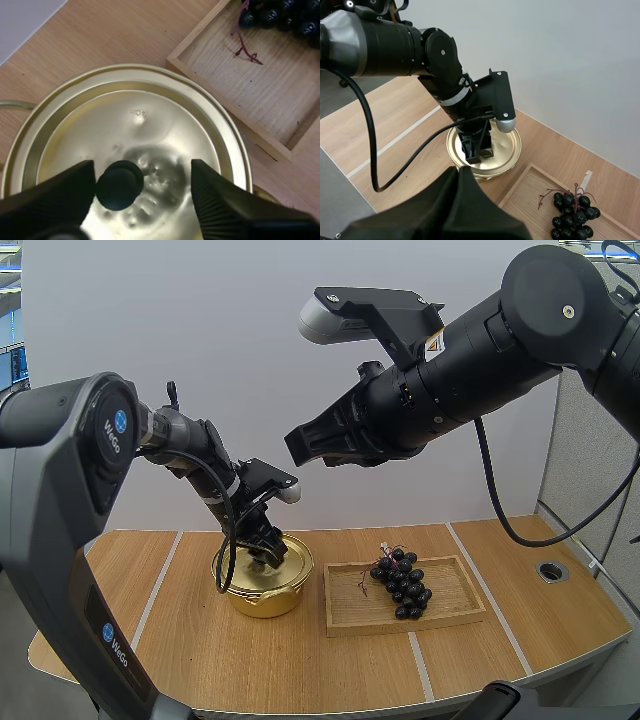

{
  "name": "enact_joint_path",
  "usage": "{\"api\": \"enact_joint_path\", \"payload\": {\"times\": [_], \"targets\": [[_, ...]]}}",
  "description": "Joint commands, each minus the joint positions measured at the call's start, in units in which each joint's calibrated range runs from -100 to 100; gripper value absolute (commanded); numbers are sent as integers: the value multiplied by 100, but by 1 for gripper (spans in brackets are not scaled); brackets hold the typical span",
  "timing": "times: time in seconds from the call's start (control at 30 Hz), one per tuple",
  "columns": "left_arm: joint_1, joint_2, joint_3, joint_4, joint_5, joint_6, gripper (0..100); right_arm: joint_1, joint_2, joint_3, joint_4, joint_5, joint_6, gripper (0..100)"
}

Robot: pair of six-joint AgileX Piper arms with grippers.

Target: Open the pot, put the pineapple inside, and close it

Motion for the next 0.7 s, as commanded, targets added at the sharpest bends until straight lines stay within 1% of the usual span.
{"api": "enact_joint_path", "payload": {"times": [0.0,0.13,0.23,0.3,0.43,0.67], "targets": [[-13,-494,-13,-132,338,43,100,1,-76,-6,-22,-50,2,0],[-13,-1113,-107,-59,377,43,100,1,-76,-6,-22,-50,2,0],[-13,-1760,-447,21,743,43,100,1,-76,-6,-22,-50,2,0],[-13,-2239,-770,47,954,17,100,1,-76,-6,-22,-50,2,0],[-13,-3119,-1587,218,1150,-352,100,1,-76,-6,-22,-50,2,0],[-13,-4301,-3011,949,1542,-967,100,1,-76,-6,-22,-50,2,0]]}}
